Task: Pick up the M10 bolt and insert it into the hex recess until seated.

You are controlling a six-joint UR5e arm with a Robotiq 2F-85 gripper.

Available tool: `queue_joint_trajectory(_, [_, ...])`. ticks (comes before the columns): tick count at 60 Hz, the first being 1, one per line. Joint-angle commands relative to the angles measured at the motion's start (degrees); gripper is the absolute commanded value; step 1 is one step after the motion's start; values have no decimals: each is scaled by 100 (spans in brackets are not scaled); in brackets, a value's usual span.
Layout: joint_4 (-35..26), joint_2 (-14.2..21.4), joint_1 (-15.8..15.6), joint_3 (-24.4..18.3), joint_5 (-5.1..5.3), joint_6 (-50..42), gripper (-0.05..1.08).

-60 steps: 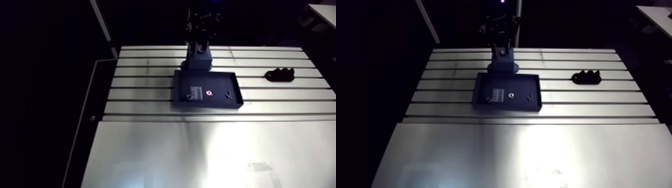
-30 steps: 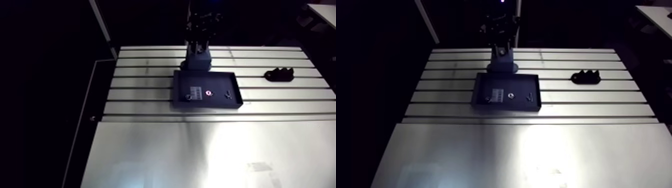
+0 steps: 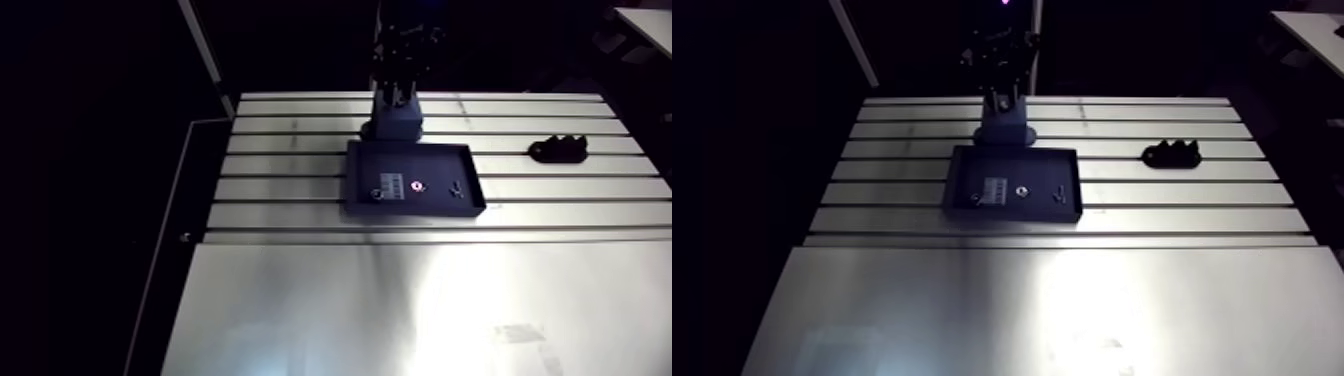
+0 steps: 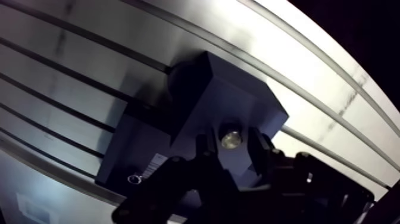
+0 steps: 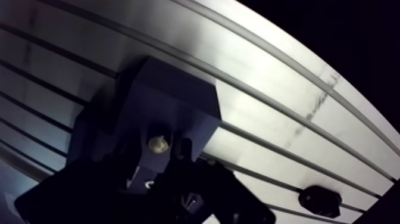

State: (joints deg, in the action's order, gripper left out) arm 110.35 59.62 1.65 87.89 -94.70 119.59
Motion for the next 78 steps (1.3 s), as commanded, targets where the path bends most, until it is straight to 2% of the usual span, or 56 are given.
queue_joint_trajectory(1, [0, 0, 3, 4, 0, -1, 60])
queue_joint_trajectory(78, [105, -9, -7, 31, -9, 17, 64])
